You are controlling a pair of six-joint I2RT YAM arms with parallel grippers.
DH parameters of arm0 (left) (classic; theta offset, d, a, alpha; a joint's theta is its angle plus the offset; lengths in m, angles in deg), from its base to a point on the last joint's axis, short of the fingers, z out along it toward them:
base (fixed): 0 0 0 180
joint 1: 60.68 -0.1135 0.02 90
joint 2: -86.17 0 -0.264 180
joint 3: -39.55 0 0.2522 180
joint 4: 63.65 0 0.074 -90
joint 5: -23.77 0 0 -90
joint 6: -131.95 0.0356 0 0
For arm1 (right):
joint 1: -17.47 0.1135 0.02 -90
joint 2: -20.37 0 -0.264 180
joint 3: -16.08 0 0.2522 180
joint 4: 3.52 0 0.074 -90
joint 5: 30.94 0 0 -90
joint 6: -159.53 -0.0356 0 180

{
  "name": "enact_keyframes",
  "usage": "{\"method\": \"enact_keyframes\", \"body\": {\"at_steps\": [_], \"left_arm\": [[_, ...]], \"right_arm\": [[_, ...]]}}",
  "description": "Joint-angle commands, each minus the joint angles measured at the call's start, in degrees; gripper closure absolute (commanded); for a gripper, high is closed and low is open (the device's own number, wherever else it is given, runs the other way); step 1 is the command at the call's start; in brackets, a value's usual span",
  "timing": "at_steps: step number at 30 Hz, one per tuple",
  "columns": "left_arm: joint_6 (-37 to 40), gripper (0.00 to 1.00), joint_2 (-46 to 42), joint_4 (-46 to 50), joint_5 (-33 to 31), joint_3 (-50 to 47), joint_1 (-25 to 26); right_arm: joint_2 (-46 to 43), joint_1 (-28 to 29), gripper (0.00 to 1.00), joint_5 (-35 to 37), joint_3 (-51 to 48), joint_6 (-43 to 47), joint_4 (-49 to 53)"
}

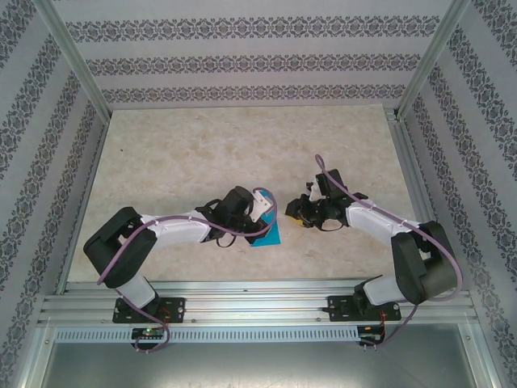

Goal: Fold a paper plane with a square sheet of paper (fold left side to right side)
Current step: Fold the triangle a second time at the center of the table.

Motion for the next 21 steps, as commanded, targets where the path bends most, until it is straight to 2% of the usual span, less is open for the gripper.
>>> {"method": "enact_keyframes", "body": {"at_steps": [1, 9, 14, 21], "left_arm": [[-1.6, 0.95, -1.4, -3.2, 4.6, 0.2, -2.2], [-3.0, 0.93, -1.0, -3.5, 7.9, -0.4, -5.1], [-3.7, 0.93, -1.2, -4.1, 7.6, -1.9, -6.1], [-4.7, 0.92, -0.8, -5.1, 8.3, -3.0, -7.8]], "right_arm": [[0.2, 1.3, 0.77, -0.8, -1.6, -0.2, -4.3], [1.3, 6.8, 0.9, -0.1, -6.2, -6.3, -12.4], [4.7, 9.8, 0.91, 0.9, -6.3, -8.1, -15.6], [9.2, 11.7, 0.92, 3.5, -5.3, -8.2, -13.9]]}}
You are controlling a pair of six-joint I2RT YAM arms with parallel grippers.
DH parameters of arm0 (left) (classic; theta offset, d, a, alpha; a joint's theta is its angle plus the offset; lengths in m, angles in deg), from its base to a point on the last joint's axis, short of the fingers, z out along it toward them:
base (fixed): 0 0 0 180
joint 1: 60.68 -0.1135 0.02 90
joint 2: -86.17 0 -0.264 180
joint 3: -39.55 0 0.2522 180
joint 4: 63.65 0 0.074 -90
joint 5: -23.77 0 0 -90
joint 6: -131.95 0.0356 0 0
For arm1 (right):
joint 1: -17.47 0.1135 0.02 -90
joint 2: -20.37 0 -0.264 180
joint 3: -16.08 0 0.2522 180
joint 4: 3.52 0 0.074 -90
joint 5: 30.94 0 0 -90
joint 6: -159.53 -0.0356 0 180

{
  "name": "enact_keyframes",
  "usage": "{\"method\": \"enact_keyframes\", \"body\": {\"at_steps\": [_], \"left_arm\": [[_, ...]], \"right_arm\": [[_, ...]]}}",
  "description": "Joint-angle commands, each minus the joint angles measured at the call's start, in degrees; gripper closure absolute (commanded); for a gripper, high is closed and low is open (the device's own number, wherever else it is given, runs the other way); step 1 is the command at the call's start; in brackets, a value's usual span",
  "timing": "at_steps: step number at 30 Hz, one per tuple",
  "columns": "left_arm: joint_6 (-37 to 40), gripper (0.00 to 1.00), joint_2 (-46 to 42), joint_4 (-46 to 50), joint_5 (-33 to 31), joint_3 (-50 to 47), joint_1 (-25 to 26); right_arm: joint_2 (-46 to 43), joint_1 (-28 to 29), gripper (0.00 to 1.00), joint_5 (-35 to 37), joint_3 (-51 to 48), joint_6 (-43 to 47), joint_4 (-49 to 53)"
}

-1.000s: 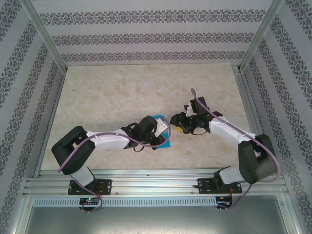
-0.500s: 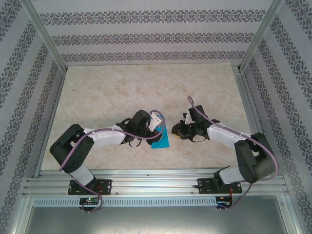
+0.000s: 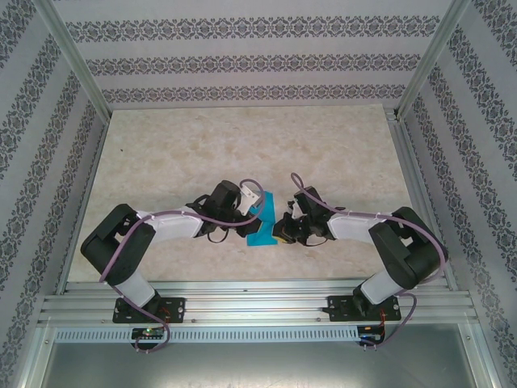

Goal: Fold a paper plane with a square sheet of paper (fold left side to right side)
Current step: Fold the triangle a second time at the center of the table.

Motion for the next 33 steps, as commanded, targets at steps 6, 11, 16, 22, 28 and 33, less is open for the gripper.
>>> {"method": "enact_keyframes", "body": {"at_steps": [6, 11, 16, 22, 28, 33], "left_arm": [[-1.8, 0.91, 0.0, -3.8, 4.0, -0.7, -2.1], [-0.7, 0.9, 0.4, -2.2, 3.6, -0.7, -3.0], [0.6, 0.9, 1.7, -0.8, 4.2, -0.2, -3.7], [0.2, 0.89, 1.2, -1.4, 6.4, -1.3, -4.2], [0.0, 0.89, -0.2, -2.1, 8.7, -3.4, -4.1], [1.3, 0.89, -0.1, 0.3, 7.1, -2.9, -4.3]], "right_arm": [[2.7, 1.3, 0.93, 4.2, 1.7, 1.7, 4.6], [3.8, 1.5, 0.93, 4.9, 2.5, 3.3, 6.9], [4.6, 1.7, 0.93, 4.9, 3.6, 4.3, 7.9], [5.1, 1.9, 0.93, 4.7, 4.4, 5.2, 8.9], [5.4, 1.8, 0.93, 5.0, 4.6, 5.8, 8.8], [5.8, 1.8, 0.93, 4.6, 4.8, 6.3, 8.7]]}}
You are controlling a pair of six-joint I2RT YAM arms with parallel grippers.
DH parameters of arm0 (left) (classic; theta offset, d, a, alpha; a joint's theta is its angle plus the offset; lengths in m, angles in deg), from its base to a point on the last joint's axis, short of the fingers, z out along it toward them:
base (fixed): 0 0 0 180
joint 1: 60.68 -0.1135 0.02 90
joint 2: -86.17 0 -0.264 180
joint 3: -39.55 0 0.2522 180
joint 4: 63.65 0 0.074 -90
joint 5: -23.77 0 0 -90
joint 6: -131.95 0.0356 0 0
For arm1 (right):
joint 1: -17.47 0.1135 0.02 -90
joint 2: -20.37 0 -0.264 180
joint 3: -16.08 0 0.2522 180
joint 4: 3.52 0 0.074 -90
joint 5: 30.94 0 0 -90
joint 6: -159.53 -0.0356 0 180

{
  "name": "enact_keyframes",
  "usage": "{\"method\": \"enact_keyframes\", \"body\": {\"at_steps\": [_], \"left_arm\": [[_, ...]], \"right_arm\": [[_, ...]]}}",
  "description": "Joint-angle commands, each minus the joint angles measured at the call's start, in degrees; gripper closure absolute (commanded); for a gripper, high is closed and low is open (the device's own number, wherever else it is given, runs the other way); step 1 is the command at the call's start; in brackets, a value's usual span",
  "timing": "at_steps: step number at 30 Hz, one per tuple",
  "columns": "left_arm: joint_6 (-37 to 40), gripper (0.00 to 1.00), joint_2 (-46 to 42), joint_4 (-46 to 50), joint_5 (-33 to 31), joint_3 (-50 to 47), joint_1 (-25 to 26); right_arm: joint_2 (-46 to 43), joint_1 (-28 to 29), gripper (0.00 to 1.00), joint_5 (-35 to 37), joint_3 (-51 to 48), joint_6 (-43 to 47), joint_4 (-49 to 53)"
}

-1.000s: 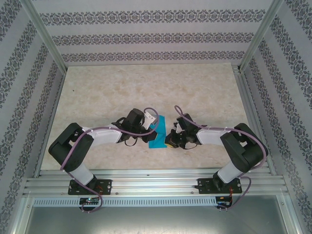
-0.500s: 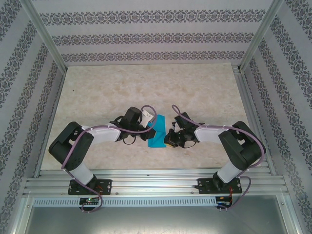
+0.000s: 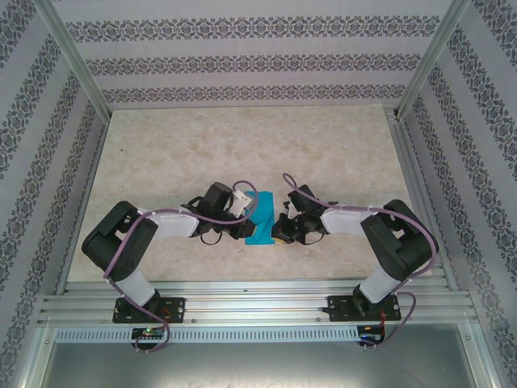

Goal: Fold a paper plane with a square sheet of paper (fold left side to right side)
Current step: Fold the triangle a second time at the center of the table.

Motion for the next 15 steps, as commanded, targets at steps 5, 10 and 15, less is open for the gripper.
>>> {"method": "enact_keyframes", "body": {"at_steps": [5, 10, 15], "left_arm": [[3.0, 0.89, -0.2, 2.6, -0.3, 2.8, -1.1], [4.4, 0.89, 0.9, 3.9, -0.2, 4.7, -1.8], [5.8, 0.89, 2.3, 5.4, 0.0, 6.4, -2.1]], "right_arm": [[2.0, 0.8, 0.92, 2.9, 0.2, 1.7, 2.9], [2.1, 0.7, 0.93, 2.9, 0.5, 2.0, 3.2], [2.2, 0.8, 0.92, 3.0, 0.6, 2.4, 3.6]]}}
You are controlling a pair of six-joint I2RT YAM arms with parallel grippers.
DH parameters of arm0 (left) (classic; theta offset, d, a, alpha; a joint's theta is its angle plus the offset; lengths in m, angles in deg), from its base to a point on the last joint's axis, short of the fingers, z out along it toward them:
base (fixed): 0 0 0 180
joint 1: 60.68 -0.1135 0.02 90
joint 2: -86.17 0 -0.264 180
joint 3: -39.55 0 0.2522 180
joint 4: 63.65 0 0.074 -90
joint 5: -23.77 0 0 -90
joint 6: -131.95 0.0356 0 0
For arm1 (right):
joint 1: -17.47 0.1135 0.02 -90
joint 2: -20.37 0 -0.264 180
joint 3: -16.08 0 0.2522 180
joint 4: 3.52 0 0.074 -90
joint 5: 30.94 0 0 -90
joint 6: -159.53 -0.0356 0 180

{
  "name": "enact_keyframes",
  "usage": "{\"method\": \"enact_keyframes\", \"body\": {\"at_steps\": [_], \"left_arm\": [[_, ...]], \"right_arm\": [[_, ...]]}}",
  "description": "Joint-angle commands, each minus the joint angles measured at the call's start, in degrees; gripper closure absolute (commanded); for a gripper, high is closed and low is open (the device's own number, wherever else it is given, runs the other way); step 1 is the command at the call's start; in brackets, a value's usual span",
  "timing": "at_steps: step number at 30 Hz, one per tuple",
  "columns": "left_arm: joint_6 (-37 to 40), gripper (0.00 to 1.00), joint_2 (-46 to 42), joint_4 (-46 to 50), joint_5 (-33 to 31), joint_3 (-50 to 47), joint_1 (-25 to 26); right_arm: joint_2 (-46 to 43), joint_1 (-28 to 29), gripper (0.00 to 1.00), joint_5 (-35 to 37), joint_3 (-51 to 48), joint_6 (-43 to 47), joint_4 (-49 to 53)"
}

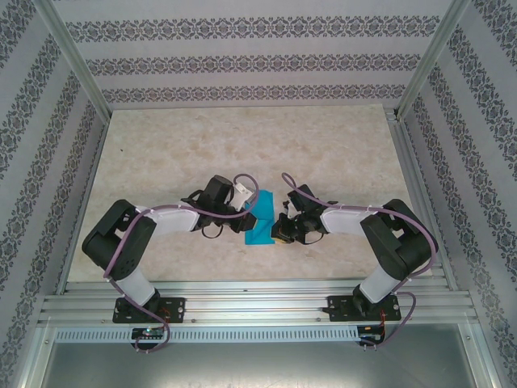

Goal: Fold a paper plane with a square sheet of paper (fold left side to right side)
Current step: Fold the triangle a second time at the center of the table.

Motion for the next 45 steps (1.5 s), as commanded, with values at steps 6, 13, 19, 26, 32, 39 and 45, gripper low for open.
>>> {"method": "enact_keyframes", "body": {"at_steps": [6, 13, 19, 26, 32, 39, 45], "left_arm": [[3.9, 0.89, 2.5, 3.6, -0.8, 2.1, -1.0], [4.3, 0.89, 2.2, 3.8, -1.5, 1.7, -1.7], [4.9, 0.89, 3.0, 4.1, -1.9, 2.3, -2.3], [4.9, 0.89, 3.2, 3.8, -2.3, 2.4, -3.1], [5.1, 0.89, 4.2, 3.6, -2.3, 2.9, -3.5], [5.3, 0.89, 5.0, 3.6, -2.7, 3.4, -3.8], [5.4, 0.89, 5.1, 3.6, -3.5, 3.0, -3.9]], "right_arm": [[2.1, 0.8, 0.92, 2.8, 0.0, 1.5, 3.0], [2.3, 0.8, 0.92, 3.1, 0.3, 1.7, 3.3], [2.2, 0.7, 0.92, 3.1, 0.2, 1.9, 3.8], [2.3, 0.7, 0.92, 3.2, 0.2, 2.0, 3.7], [2.5, 0.7, 0.92, 3.2, 0.2, 2.1, 3.7], [2.7, 0.7, 0.92, 3.1, 0.3, 2.1, 3.8], [2.7, 0.7, 0.92, 3.1, 0.3, 2.1, 3.9]]}}
